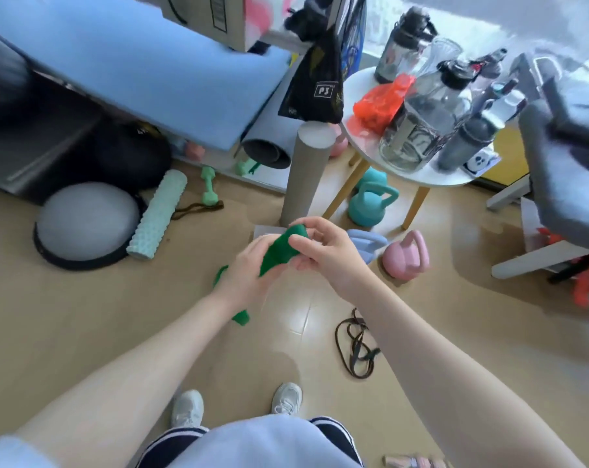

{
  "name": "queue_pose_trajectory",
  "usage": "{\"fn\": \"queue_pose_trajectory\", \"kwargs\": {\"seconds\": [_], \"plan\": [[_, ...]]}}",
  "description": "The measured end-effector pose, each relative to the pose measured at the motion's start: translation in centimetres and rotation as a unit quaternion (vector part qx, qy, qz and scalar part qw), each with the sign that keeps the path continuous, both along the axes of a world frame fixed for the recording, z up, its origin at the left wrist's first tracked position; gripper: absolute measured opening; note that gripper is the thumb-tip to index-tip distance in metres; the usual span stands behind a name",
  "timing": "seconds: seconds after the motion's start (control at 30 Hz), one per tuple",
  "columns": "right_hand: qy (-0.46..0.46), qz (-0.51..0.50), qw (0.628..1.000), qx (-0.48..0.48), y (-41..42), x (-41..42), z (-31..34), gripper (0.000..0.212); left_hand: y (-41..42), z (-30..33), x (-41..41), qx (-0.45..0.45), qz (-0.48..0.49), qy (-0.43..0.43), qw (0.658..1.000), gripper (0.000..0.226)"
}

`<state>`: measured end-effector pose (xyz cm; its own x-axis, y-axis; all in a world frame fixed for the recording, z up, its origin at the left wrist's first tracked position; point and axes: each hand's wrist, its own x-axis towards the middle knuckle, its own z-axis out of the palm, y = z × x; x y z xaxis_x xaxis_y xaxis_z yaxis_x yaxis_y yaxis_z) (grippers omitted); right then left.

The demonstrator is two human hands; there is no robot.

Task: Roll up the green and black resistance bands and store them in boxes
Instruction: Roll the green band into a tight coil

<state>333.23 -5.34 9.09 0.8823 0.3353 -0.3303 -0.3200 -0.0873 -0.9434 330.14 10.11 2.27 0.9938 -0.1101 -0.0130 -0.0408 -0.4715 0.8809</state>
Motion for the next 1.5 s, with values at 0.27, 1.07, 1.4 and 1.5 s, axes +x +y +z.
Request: {"fn": "queue_pose_trajectory", "kwargs": {"seconds": [0.27, 1.07, 1.4, 1.5], "plan": [[-0.175, 0.121, 0.971, -0.108, 2.0, 1.7, 1.7, 0.036, 2.4, 4.0, 0.3, 0.039, -0.061, 0.017, 0.997, 0.025], [-0.003, -0.148, 0.924, 0.354, 22.3, 20.8, 4.8, 0.017, 24.6, 13.9, 25.4, 0.053, -0.021, -0.189, 0.98, 0.025], [-0.008, -0.146, 0.987, 0.073, 16.9, 18.1, -3.5, 0.024, 19.5, 2.3, 22.3, 0.151, -0.056, -0.032, 0.986, 0.028], [-0.007, -0.153, 0.987, -0.038, 15.1, 17.2, -10.6, 0.025, 15.4, -6.4, 20.3, 0.206, 0.044, 0.036, 0.977, 0.024]]}}
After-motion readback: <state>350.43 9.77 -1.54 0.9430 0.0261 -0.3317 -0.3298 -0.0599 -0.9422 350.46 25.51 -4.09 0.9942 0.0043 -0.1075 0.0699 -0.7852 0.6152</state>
